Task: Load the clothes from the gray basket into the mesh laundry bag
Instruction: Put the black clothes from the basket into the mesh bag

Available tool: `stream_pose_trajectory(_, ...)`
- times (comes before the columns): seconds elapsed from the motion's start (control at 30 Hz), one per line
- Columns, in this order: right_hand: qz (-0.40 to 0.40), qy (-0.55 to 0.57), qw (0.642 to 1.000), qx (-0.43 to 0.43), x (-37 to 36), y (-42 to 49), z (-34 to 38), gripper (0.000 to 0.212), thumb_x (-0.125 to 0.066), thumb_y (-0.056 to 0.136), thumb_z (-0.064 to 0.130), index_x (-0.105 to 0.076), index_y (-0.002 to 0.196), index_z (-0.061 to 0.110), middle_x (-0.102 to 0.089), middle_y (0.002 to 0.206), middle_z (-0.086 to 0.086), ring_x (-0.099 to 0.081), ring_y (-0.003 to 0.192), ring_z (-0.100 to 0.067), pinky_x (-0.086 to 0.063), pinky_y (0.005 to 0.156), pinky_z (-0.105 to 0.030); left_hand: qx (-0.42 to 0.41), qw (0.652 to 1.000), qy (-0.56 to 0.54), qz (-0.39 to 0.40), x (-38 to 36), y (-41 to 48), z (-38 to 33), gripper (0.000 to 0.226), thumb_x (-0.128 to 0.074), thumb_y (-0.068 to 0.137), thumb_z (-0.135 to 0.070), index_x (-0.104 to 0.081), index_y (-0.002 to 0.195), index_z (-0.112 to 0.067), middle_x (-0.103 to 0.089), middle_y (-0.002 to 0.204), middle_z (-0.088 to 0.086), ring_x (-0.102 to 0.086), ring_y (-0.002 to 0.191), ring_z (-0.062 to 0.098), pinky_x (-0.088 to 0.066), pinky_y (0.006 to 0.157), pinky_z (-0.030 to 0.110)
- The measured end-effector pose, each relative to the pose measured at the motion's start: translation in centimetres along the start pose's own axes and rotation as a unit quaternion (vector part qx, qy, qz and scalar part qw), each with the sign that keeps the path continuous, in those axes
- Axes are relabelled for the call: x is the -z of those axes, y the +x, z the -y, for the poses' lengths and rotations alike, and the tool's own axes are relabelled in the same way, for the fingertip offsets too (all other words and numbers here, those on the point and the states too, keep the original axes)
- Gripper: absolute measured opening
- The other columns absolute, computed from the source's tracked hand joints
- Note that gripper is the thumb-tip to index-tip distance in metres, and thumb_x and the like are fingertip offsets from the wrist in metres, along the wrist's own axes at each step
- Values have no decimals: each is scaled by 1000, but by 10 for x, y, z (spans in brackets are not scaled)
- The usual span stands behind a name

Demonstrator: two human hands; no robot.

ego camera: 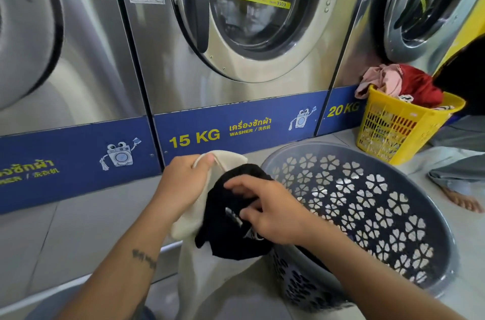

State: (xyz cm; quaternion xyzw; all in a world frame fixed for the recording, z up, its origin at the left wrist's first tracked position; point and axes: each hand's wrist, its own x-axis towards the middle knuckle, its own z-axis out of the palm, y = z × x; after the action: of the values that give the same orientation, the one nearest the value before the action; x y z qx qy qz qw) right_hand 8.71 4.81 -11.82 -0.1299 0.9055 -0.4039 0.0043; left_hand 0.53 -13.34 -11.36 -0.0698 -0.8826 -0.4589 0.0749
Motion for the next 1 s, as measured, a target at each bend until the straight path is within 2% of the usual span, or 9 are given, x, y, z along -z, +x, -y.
stream_pose_trajectory(0.07, -49, -37, 998, 16, 0, 7, -9, 69, -62, 79, -3, -47, 137, 32, -51, 127, 12, -59, 101, -8, -53, 85, -24, -1, 1000, -4, 14, 1, 0, 0, 44, -48, 94, -41, -55, 68, -7, -38, 50, -8, -38, 55, 15, -31, 56, 33)
stream_pose_trajectory(0.17, -121, -175, 977, 3, 2, 13, -20, 76, -71, 73, 17, -38, 139, 34, -38, 134, 7, -48, 117, -19, -50, 97, -40, -1, 1000, -13, 23, 1, -2, 0, 45, -47, 95, -42, -59, 77, -3, -37, 47, -10, -38, 55, 15, -32, 57, 33)
stream_pose_trajectory(0.23, -118, -267, 955, -51, 1, 13, -30, 79, -69, 70, 43, -37, 142, 36, -35, 140, 1, -38, 125, -27, -40, 107, -45, -5, 999, -16, 34, 1, -3, -1, 46, -47, 96, -41, -49, 68, -5, -35, 41, -11, -34, 53, 15, -29, 57, 34)
stream_pose_trajectory(0.33, -51, -226, 965, -121, 0, 9, -45, 76, -55, 72, 63, -33, 142, 43, -38, 142, 0, -35, 132, -31, -35, 110, -50, -18, 999, -3, 38, 0, -6, -3, 44, -47, 97, -40, -36, 61, -16, -31, 42, -8, -31, 52, 15, -27, 56, 35)
stream_pose_trajectory(0.5, -81, -236, 967, -50, -9, 8, -50, 53, -58, 76, 50, -46, 125, 35, -53, 107, 3, -55, 104, -28, -49, 80, -39, -28, 999, -1, 43, -5, -9, -6, 43, -47, 96, -38, -35, 61, -18, -30, 52, -9, -34, 54, 14, -28, 55, 33)
stream_pose_trajectory(0.67, -168, -246, 953, -53, -15, 11, -40, 46, -59, 75, 45, -48, 117, 30, -57, 102, 1, -61, 94, -29, -49, 70, -38, -25, 998, 11, 64, -8, -13, -6, 45, -48, 96, -38, -34, 58, -19, -30, 47, -8, -30, 46, 8, -27, 52, 32)
stream_pose_trajectory(0.77, -224, -239, 943, -57, -21, 10, -29, 47, -62, 75, 42, -47, 116, 25, -53, 106, -1, -59, 94, -30, -49, 70, -40, -24, 997, -3, 77, -8, -16, -9, 47, -48, 95, -43, -52, 66, -6, -37, 54, -9, -34, 50, 6, -32, 55, 31)
stream_pose_trajectory(0.9, -72, -376, 923, 35, -41, 2, -22, 54, -59, 76, 48, -47, 124, 25, -50, 113, 1, -51, 105, -29, -41, 90, -45, -9, 998, -33, 50, 0, -17, -9, 48, -46, 91, -50, -66, 82, -7, -43, 64, -1, -40, 59, 14, -35, 60, 33)
stream_pose_trajectory(1.0, 55, -309, 948, 46, -29, 2, -25, 75, -64, 76, 55, -41, 143, 30, -52, 130, 6, -46, 117, -22, -34, 106, -42, 11, 1000, -14, 16, 9, -15, -3, 50, -46, 96, -44, -63, 83, 1, -42, 65, 2, -40, 62, 18, -32, 60, 34)
